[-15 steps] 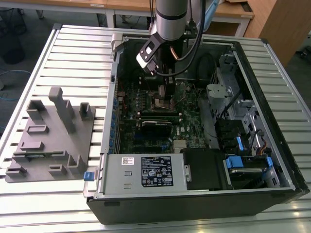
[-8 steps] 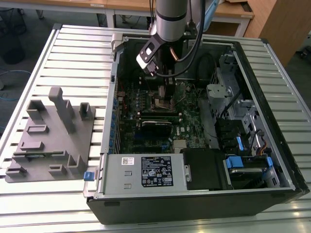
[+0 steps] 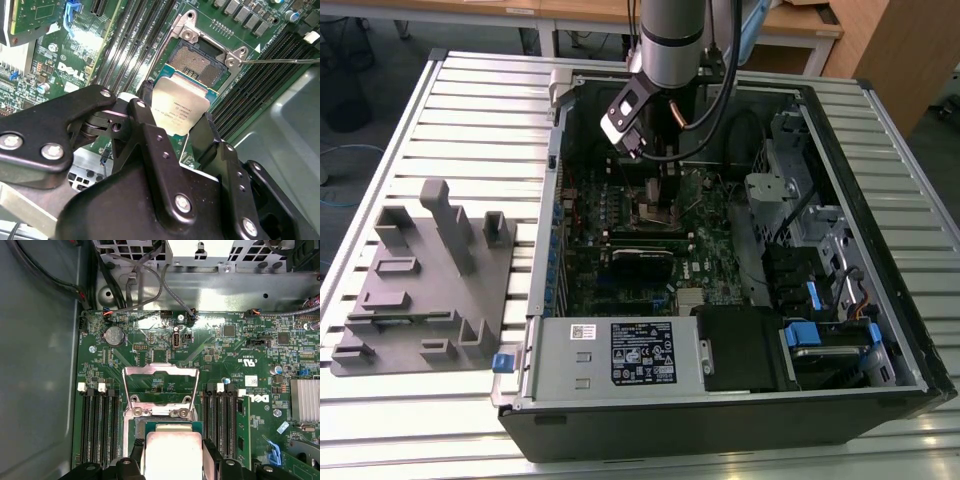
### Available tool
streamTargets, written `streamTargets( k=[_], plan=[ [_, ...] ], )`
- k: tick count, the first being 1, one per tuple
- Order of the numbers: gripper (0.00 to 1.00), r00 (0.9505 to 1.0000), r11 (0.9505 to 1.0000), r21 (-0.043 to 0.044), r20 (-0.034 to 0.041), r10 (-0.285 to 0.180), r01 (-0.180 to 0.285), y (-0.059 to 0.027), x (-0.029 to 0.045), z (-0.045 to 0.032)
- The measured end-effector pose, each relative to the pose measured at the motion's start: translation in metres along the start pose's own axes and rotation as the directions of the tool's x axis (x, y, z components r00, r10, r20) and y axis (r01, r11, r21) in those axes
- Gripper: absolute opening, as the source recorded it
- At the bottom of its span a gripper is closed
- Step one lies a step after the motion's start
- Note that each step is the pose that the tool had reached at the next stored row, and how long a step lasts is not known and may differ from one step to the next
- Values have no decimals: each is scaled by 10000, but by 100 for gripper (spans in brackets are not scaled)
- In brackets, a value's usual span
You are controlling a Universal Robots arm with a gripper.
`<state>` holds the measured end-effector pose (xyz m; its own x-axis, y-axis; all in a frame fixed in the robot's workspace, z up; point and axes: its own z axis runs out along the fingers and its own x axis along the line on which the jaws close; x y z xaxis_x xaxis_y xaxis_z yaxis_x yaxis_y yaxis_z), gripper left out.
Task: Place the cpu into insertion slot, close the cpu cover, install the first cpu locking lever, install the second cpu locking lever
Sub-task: 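Place the cpu into insertion slot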
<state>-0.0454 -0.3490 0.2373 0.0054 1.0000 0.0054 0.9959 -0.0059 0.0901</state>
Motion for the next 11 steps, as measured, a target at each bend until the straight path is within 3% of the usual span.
streamTargets(
  k=[11],
  plan=[
    [54, 10000, 10000, 2, 3, 1, -1, -27, 28, 45]
  ],
)
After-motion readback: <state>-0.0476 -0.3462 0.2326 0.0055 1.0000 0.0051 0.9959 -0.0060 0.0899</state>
